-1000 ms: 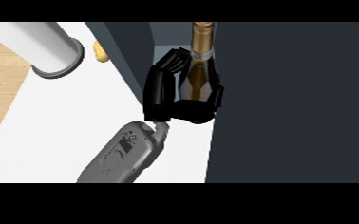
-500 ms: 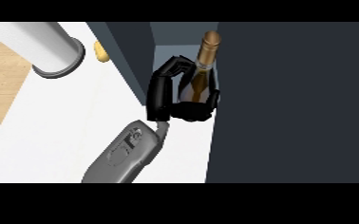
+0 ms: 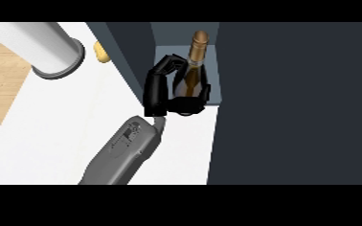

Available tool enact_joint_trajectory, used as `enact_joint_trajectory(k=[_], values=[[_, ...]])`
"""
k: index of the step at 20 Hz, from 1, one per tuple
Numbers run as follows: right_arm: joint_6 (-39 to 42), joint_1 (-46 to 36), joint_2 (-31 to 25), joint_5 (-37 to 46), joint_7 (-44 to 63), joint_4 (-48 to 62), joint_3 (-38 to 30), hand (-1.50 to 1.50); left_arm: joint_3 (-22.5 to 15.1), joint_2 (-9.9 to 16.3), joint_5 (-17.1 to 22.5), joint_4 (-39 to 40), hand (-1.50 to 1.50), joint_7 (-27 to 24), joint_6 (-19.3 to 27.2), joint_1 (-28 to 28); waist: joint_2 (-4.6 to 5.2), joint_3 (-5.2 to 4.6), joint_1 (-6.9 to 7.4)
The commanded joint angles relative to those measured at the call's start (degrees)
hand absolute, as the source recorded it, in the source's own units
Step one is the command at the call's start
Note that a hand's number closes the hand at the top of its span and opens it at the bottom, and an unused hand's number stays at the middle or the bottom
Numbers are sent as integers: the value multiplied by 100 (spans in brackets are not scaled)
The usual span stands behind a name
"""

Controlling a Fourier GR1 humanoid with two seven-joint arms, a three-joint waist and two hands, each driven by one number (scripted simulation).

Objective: Pick up the wine, place it into the cabinet and close the cabinet

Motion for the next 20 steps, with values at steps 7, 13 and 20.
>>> enact_joint_trajectory(k=[7, 13, 20], values=[[91, 329, 228, -178, -337, -112, 111, -150, 818, 28, 253, 1044, 150, -224, -758, -620, 8, 2, 15], [327, 207, -152, -1145, -133, -271, -795, -150, 832, 0, 497, 1468, 150, -170, -655, -934, 11, 4, -37], [-173, -129, 180, -292, 467, -541, 22, -150, 1220, 55, 500, 2392, 150, -229, -968, -1623, 9, -2, -11]])
